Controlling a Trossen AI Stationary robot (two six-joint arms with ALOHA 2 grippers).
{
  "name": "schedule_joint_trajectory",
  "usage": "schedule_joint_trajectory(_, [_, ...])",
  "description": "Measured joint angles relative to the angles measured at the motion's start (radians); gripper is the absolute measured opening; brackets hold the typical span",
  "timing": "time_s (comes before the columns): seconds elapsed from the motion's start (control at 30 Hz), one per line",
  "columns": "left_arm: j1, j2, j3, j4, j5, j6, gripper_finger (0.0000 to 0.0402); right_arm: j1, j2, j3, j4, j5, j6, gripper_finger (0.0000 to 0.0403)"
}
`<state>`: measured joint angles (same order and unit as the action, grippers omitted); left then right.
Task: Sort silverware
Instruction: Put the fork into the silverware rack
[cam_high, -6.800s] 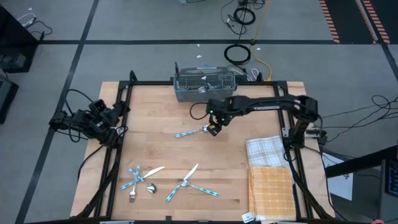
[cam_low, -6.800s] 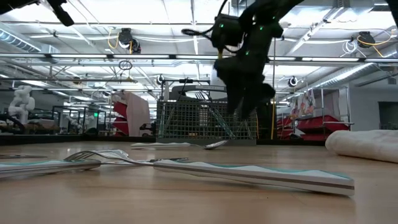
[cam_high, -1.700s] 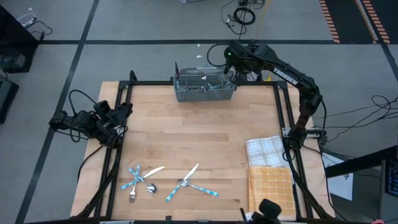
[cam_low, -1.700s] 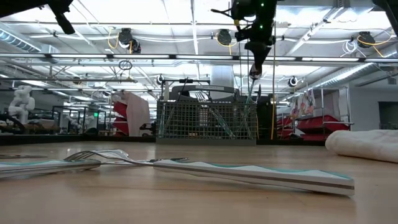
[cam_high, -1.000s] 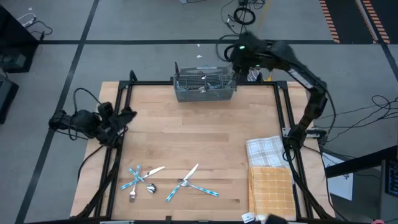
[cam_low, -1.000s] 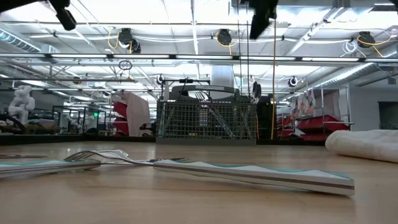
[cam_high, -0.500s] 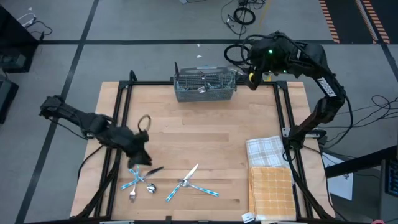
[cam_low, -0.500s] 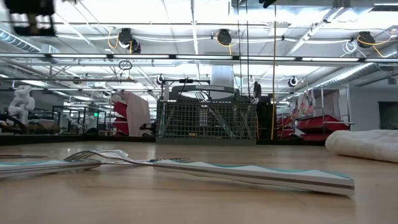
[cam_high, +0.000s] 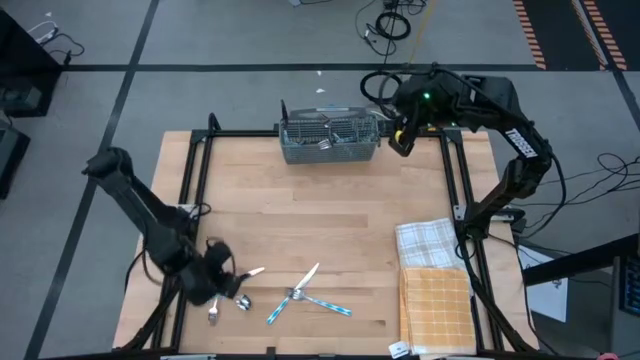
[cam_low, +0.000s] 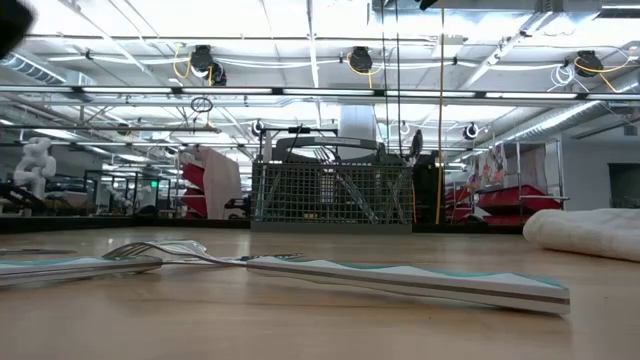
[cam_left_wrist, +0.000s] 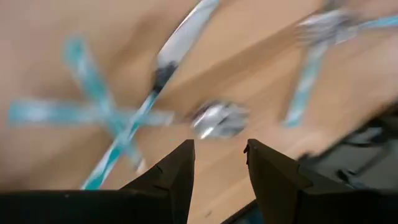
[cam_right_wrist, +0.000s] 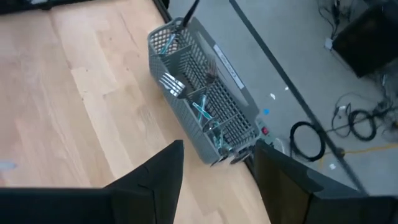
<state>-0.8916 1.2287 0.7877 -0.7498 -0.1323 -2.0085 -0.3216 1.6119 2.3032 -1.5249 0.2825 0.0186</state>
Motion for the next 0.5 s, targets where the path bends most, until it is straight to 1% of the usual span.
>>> schedule_joint_trajectory(0.1, [-0.069,0.108,0.029,0.001,0.070,-0.171,0.0152,0.003,0.000,0.000,-0.001,-0.001,-0.064,0.0180])
schedule_joint_trajectory(0.2, [-0.107,0.194,0.061,-0.004,0.092,-0.270,0.0152,0.003,0.000,0.000,-0.002,-0.001,-0.111,0.0180])
schedule_joint_trajectory(0.3, [-0.114,0.246,0.088,-0.013,0.112,-0.315,0.0152,0.003,0.000,0.000,-0.001,-0.001,-0.137,0.0180])
schedule_joint_trajectory(0.37, [-0.106,0.279,0.102,-0.027,0.160,-0.322,0.0152,0.003,0.000,0.000,-0.003,-0.003,-0.142,0.0180])
schedule_joint_trajectory(0.43, [-0.103,0.309,0.112,-0.042,0.188,-0.325,0.0152,0.003,0.000,0.000,-0.008,-0.026,-0.150,0.0180])
schedule_joint_trajectory(0.5, [-0.103,0.334,0.114,-0.059,0.192,-0.332,0.0152,0.003,0.000,0.000,-0.009,-0.053,-0.151,0.0180])
